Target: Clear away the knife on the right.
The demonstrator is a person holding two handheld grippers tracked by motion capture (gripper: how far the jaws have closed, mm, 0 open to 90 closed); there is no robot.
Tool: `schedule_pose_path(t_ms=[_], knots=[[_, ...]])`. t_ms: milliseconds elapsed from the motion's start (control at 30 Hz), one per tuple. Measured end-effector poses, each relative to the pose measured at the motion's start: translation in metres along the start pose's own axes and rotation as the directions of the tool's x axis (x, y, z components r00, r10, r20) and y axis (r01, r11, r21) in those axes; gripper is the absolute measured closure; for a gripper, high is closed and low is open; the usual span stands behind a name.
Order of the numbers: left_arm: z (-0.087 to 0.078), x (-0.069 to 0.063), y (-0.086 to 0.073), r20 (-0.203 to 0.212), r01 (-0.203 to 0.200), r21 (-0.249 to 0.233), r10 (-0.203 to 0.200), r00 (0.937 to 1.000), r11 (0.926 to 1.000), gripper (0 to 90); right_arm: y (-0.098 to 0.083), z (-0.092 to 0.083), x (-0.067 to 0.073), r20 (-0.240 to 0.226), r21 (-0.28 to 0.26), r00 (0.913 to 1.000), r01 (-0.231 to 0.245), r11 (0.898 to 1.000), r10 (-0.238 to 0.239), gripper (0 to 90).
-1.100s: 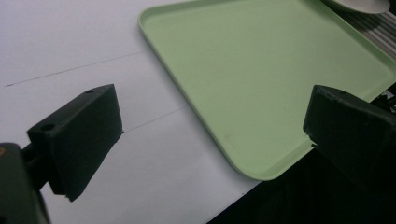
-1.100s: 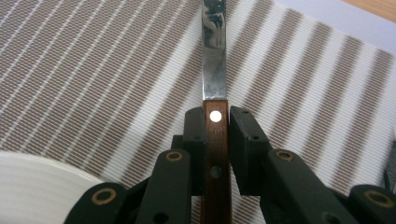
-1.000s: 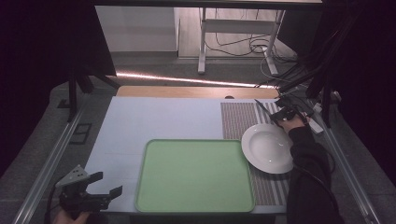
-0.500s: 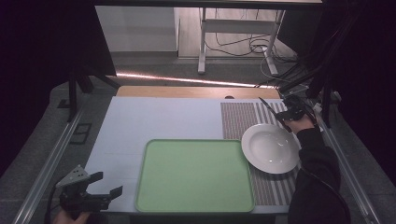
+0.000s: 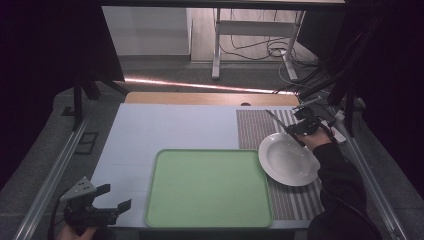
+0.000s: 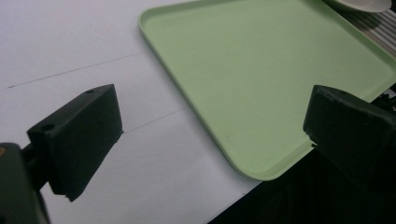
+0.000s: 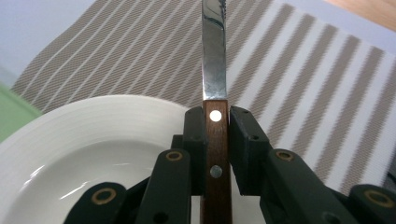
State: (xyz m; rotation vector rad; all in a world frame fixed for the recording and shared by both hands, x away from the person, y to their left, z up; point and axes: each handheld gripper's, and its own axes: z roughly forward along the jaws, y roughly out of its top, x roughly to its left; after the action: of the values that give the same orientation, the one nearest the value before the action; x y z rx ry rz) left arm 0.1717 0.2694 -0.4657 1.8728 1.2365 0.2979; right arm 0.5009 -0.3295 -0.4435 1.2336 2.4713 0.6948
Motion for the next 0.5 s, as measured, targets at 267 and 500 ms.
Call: schedule_pose_path(t_ms=[267,500], knots=[[0.000,0.000,0.000,0.000,0.000,0.000,0.000,1.0000,1.0000,4.3,-0.003,-0.001,0.032,-0.050,0.001,0.9969,0.061,0.998,-0.060,77.9],[0.000,0.000,0.000,0.000,0.000,-0.001,0.000,1.0000,1.0000,4.3,-0.007,-0.005,0.056,-0.091,-0.004,0.9907,0.101,0.995,-0.101,77.9]])
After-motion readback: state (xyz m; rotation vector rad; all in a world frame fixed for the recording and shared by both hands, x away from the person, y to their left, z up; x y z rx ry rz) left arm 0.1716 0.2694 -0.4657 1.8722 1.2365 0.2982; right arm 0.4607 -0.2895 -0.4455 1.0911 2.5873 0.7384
